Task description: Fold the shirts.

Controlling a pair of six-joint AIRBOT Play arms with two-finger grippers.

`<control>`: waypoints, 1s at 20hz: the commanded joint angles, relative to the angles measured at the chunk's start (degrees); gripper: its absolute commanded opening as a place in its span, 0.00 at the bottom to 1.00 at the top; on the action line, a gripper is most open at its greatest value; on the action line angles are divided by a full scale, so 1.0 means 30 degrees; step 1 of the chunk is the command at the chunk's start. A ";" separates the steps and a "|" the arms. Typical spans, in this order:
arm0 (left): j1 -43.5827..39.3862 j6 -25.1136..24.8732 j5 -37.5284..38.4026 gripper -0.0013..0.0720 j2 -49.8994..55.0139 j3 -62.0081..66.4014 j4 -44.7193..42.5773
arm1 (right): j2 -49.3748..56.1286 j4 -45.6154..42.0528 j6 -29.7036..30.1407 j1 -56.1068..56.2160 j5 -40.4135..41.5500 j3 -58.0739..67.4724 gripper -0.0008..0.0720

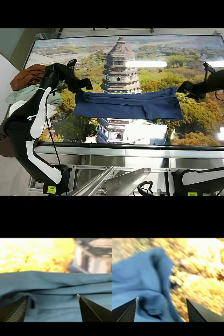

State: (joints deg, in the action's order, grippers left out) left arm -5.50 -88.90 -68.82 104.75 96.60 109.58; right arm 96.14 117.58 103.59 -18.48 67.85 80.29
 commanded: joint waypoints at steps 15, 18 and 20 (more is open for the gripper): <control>0.0415 0.2317 -0.7176 0.98 -0.1217 0.5078 -0.0138 | 0.4736 0.5814 0.6681 -0.3475 0.7249 0.2608 0.98; 0.0393 0.2331 -0.7074 0.98 -0.1268 0.4925 -0.0131 | 0.4728 0.5209 0.6681 -0.3475 0.9522 0.2703 0.99; 0.0372 0.2339 -0.7031 0.98 -0.1260 0.4925 -0.0131 | 0.4736 0.5034 0.6696 -0.3177 0.9362 0.2506 0.99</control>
State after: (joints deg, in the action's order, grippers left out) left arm -4.32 -82.04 -90.17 101.16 111.72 109.16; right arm 110.28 133.86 124.11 -28.36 93.21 87.64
